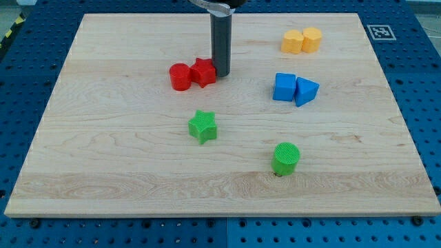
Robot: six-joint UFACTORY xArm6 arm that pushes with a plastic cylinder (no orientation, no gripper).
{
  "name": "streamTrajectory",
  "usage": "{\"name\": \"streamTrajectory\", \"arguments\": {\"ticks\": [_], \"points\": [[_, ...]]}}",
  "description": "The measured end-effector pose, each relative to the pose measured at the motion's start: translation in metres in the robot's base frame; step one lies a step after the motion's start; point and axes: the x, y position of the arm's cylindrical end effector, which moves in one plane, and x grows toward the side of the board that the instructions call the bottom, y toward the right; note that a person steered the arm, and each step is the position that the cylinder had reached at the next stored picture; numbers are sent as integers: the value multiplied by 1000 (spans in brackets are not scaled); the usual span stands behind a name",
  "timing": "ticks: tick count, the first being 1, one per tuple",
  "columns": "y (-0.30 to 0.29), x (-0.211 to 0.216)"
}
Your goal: Move the arm right to the green circle
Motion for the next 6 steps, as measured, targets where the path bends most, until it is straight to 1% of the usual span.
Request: {"name": "streamTrajectory", "arguments": {"ticks": [2, 4, 5, 6], "points": [[29, 26], [34, 26], [55, 27], [62, 51]]}}
